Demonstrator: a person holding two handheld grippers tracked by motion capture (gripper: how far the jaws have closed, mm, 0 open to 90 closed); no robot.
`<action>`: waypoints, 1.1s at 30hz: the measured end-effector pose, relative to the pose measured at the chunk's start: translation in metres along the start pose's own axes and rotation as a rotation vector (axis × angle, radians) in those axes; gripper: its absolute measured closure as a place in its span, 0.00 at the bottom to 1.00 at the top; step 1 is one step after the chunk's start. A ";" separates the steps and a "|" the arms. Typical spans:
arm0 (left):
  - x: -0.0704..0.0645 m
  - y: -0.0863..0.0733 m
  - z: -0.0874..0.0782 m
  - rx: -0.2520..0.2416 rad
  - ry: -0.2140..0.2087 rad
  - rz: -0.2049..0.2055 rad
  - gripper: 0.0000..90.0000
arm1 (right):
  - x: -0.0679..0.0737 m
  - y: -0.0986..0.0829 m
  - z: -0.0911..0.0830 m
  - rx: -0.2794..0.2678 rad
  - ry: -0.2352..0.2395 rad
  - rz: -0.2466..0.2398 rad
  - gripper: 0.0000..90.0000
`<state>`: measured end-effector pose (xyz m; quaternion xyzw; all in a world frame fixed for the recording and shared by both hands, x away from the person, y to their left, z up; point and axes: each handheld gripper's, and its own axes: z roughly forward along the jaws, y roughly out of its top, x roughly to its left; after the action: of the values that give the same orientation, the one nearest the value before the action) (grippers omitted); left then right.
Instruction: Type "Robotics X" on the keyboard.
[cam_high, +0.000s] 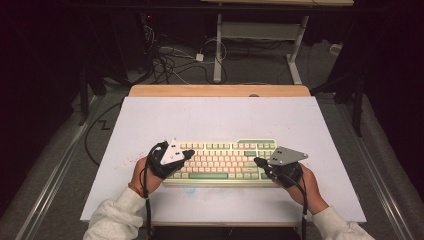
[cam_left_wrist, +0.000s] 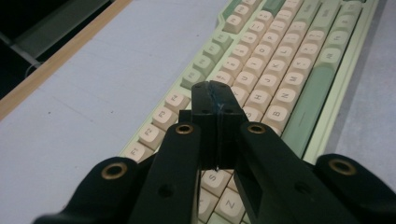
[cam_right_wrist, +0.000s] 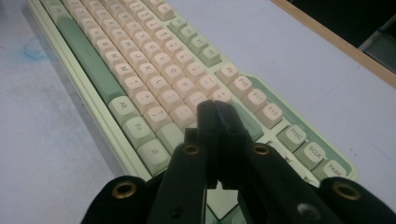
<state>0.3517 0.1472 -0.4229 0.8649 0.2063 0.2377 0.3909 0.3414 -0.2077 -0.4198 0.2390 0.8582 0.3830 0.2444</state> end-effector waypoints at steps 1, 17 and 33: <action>0.000 -0.002 -0.001 -0.002 0.000 -0.001 0.97 | 0.000 0.001 0.000 -0.002 -0.001 0.001 1.00; 0.003 -0.032 -0.021 0.029 0.036 -0.061 0.93 | 0.005 0.022 0.029 0.002 0.029 -0.028 1.00; 0.001 -0.052 -0.040 0.060 0.069 -0.090 0.98 | 0.018 0.041 0.067 0.068 0.068 -0.056 1.00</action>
<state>0.3207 0.2028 -0.4395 0.8573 0.2654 0.2435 0.3679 0.3776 -0.1367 -0.4317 0.2099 0.8849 0.3546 0.2173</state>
